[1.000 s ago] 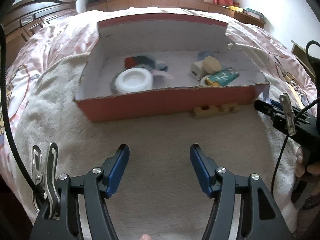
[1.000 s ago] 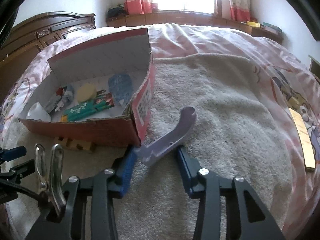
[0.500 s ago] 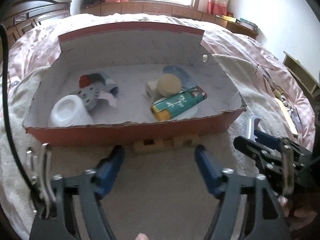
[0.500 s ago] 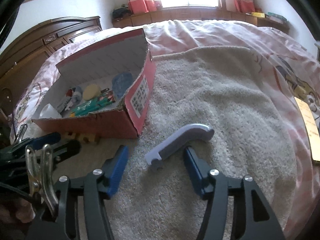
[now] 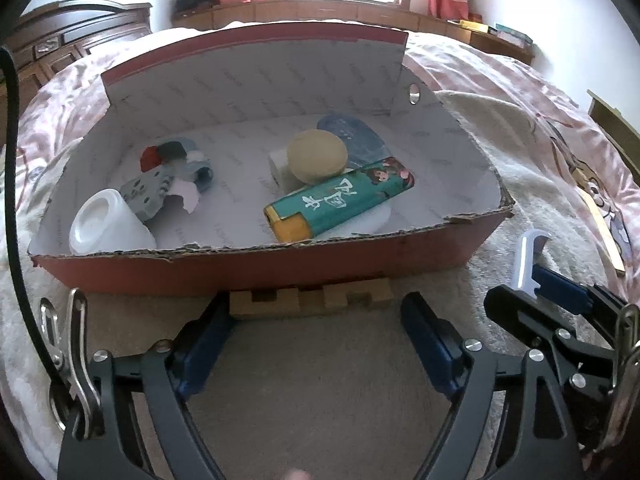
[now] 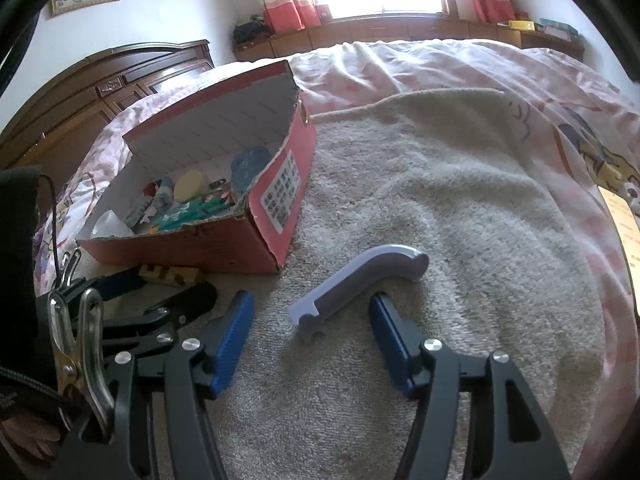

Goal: Organize rigid objects
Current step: 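Grasp the lavender handle with the right gripper while the left gripper moves to the tan wooden puzzle piece, then grasp the tan wooden puzzle piece with the left gripper while the right gripper lifts the lavender handle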

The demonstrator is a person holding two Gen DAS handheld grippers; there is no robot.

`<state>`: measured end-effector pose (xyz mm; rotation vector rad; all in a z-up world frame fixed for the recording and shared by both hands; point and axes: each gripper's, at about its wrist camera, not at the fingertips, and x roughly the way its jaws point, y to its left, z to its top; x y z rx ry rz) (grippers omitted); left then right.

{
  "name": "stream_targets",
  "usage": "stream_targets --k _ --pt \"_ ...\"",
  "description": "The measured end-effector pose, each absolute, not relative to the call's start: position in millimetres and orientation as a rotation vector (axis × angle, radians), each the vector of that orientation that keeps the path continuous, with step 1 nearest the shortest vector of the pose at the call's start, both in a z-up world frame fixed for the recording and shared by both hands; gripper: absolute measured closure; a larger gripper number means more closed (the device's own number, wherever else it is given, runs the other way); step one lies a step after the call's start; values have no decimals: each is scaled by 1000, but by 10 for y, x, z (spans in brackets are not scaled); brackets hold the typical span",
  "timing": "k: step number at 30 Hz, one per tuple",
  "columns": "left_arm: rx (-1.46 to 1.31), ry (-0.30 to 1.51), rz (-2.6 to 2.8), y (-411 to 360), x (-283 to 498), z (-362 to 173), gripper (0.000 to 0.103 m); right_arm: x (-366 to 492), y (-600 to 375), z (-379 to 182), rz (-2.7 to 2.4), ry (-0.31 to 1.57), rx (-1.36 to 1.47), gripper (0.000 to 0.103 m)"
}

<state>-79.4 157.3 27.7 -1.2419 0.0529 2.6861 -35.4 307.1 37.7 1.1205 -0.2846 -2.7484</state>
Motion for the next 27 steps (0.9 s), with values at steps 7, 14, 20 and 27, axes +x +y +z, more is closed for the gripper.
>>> stream_targets --k 7,14,20,27 --pt "-1224 46 2676 1494 -748 304 25 -348 3066 376 -2750 -285 1119 39" --pt "-1222 78 2689 1283 -604 343 25 -360 3010 380 -2771 -243 1131 39" --pt "-1254 -12 2681 1038 -566 356 25 -397 2981 392 -2817 -219 1165 68" --pt "-1236 -31 2664 927 -497 384 24 -330 2969 421 -2814 -227 1176 83"
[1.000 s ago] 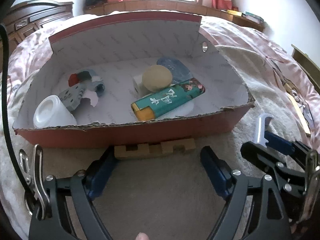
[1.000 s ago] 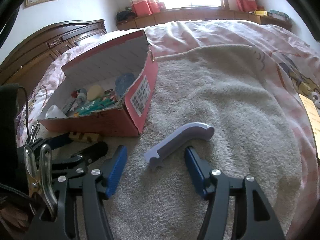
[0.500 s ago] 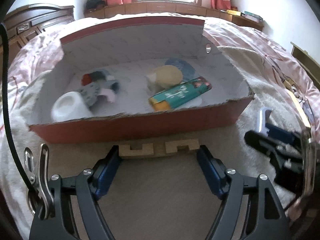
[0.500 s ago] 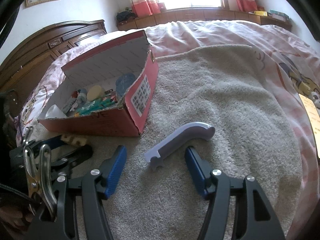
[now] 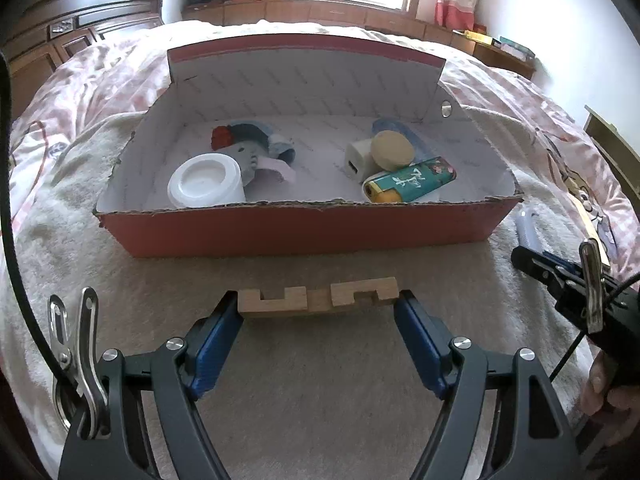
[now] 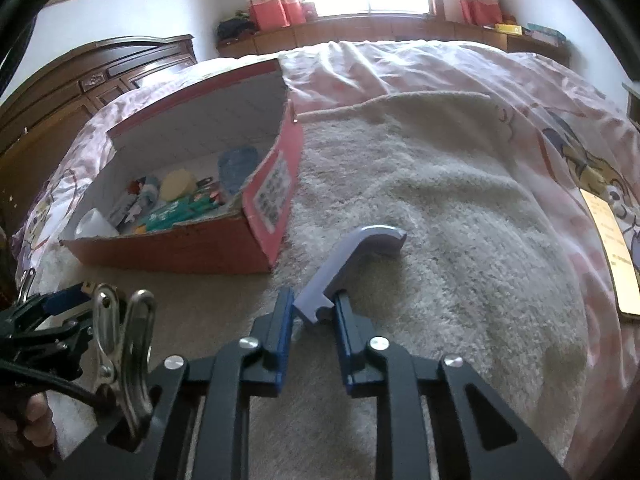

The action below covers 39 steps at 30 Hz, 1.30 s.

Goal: Organize rigid objects
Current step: 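Grasp the tan wooden puzzle piece with the left gripper while the right gripper lifts the lavender handle, then carry the lavender handle and wooden puzzle piece over the box with both grippers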

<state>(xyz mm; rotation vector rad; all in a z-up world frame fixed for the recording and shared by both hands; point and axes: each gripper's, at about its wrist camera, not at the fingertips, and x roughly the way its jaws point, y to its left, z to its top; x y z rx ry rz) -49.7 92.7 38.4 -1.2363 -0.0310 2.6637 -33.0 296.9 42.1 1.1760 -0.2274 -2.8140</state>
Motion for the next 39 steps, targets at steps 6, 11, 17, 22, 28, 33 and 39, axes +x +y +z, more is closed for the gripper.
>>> stream_targets --k 6,11,17,22,28,33,39 --pt "-1213 -16 2665 847 -445 428 24 -171 2689 442 -2727 -178 1157 83" --pt "-1213 4 2672 739 -398 431 24 -50 2372 404 -2629 -132 1166 83" --pt "-1222 3 2684 620 -358 403 24 -45 2194 333 -2612 -118 1193 81" --pt "-1217 -9 2686 583 -352 405 24 -57 2221 307 -2619 -189 1188 76" --pt "-1200 0 2682 576 -337 436 24 -59 2169 321 -2646 -209 1200 70" --pt "-1176 -1 2694 547 -325 496 24 -37 2146 355 -2661 -183 1184 82" --pt "-1150 -9 2707 509 -322 572 24 18 2081 496 -2664 -157 1119 82"
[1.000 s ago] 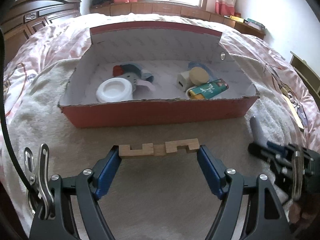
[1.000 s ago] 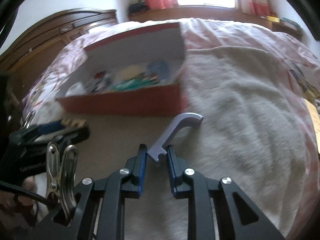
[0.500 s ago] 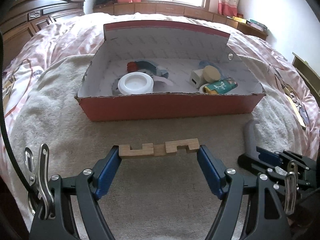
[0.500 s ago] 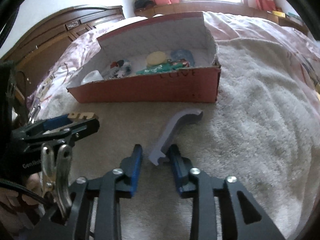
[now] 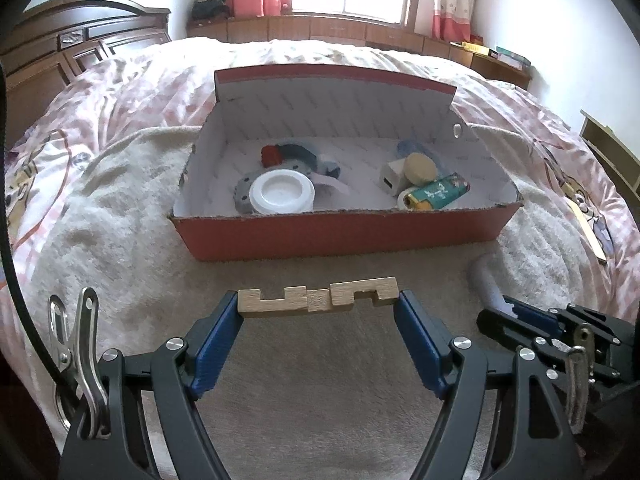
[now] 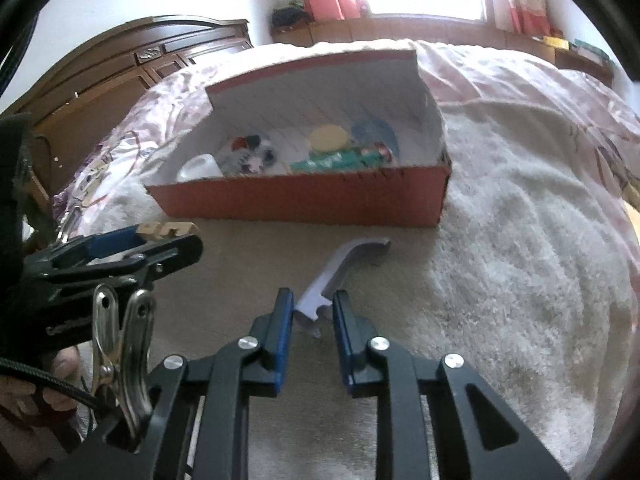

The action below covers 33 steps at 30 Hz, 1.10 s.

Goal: Organize rigid objects
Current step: 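Carry the lavender handle and wooden puzzle piece over the box with both grippers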

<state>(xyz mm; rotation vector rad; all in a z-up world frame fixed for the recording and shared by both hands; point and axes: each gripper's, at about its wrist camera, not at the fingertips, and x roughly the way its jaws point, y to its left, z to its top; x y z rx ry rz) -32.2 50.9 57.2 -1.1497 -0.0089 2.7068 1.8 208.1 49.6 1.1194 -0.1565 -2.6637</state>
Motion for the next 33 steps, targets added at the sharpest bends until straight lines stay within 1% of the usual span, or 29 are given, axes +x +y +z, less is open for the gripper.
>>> stream_targets --k 10,22,33 --pt "-1069 17 2730 518 -416 789 24 -62 1938 800 -2667 -97 1028 82" --pt "-1037 0 2746 527 -658 923 24 -342 1890 933 -2677 -103 989 82" --pt "-1018 22 2760 551 -1011 966 24 -685 1933 999 -2702 -138 957 82"
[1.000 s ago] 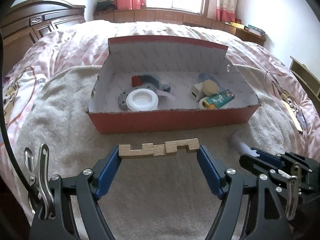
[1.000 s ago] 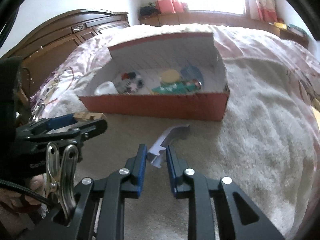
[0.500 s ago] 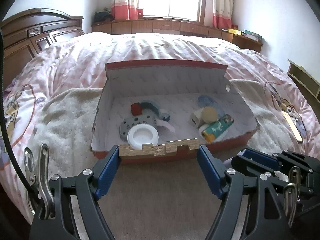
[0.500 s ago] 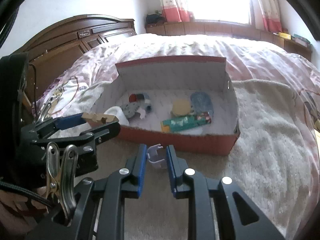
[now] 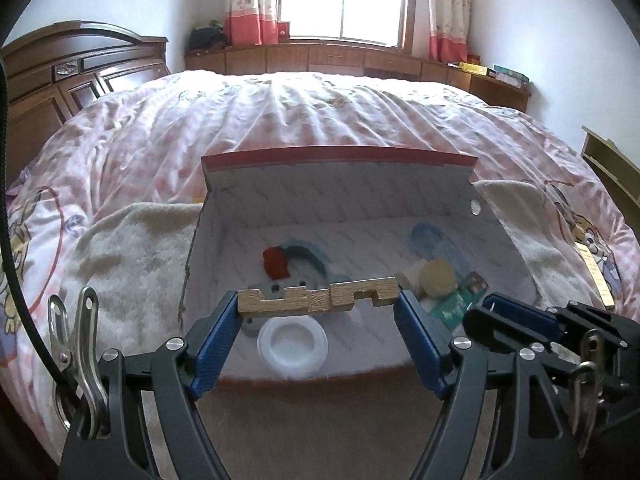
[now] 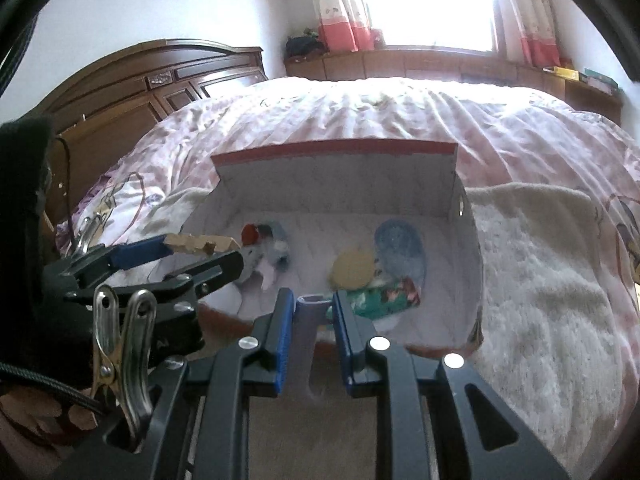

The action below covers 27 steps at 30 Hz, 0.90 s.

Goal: Organize rigid objects
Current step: 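Carry the lavender handle and wooden puzzle piece over the box with both grippers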

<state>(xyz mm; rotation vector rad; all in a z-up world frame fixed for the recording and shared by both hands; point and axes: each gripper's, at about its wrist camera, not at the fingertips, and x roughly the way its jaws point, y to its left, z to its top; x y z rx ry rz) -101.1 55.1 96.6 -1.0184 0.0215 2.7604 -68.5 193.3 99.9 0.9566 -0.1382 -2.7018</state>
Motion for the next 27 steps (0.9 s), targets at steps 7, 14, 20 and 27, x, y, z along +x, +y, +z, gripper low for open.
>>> stream_targets --k 7,14,20,27 --pt "-1038 18 2766 556 -1253 933 24 -944 2005 971 -2705 -176 952 87" --pt "-1056 19 2759 589 -1452 872 24 -1144 2060 897 -2711 -196 969 87" --pt "-1088 24 2737 631 -1582 773 24 -1242 2073 836 -2733 -182 980 87" --pt "-1148 19 2732 637 -1685 689 24 -1268 2062 834 -2749 -171 974 81"
